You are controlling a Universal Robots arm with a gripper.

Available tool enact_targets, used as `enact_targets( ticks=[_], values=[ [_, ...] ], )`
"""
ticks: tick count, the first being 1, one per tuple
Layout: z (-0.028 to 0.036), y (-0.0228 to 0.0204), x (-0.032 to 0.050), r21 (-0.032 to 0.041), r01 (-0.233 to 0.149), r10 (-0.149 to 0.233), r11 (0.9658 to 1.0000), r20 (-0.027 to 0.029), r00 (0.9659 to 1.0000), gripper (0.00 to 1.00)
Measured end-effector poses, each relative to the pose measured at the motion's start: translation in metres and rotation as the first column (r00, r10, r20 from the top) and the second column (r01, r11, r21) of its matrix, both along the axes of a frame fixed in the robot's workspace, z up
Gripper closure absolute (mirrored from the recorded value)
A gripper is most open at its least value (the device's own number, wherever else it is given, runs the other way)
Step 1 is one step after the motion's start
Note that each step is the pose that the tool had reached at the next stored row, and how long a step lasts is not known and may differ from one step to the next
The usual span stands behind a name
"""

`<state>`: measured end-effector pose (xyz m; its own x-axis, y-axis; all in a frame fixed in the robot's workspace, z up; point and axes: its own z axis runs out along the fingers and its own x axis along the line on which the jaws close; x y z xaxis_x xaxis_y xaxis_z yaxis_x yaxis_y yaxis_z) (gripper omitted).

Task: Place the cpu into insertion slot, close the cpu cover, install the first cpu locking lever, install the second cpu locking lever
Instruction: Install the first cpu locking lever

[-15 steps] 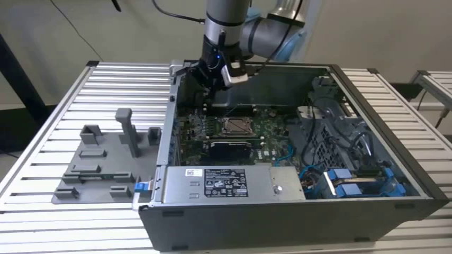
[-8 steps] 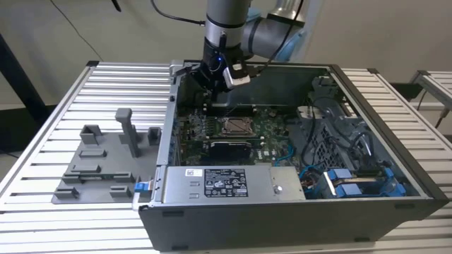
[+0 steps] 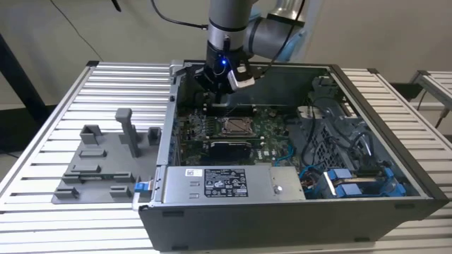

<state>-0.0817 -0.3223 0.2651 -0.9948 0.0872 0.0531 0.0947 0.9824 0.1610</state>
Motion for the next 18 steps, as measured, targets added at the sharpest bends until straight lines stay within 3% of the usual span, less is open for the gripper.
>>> enact_targets(
  ticks=[6, 11, 12, 13, 16, 18],
  values=[
    [-0.0062, 0.0005, 0.0027, -0.0017, -0.030, 0.030, 0.9995, 0.0152, 0.9994, 0.89],
    [-0.0065, 0.0005, 0.0029, -0.0017, -0.035, 0.035, 0.9994, 0.0161, 0.9993, 0.89],
    [-0.0069, 0.0005, 0.0028, 0.0002, -0.035, 0.035, 0.9994, 0.0211, 0.9992, 0.89],
    [-0.0072, 0.0005, 0.0029, 0.0031, -0.035, 0.035, 0.9994, 0.0299, 0.9989, 0.89],
    [-0.0079, 0.0005, 0.0025, 0.0104, -0.036, 0.035, 0.9993, 0.0658, 0.9972, 0.89],
    [-0.0089, 0.0005, 0.0018, 0.0152, -0.037, 0.036, 0.9992, 0.0837, 0.9958, 0.89]
  ],
)
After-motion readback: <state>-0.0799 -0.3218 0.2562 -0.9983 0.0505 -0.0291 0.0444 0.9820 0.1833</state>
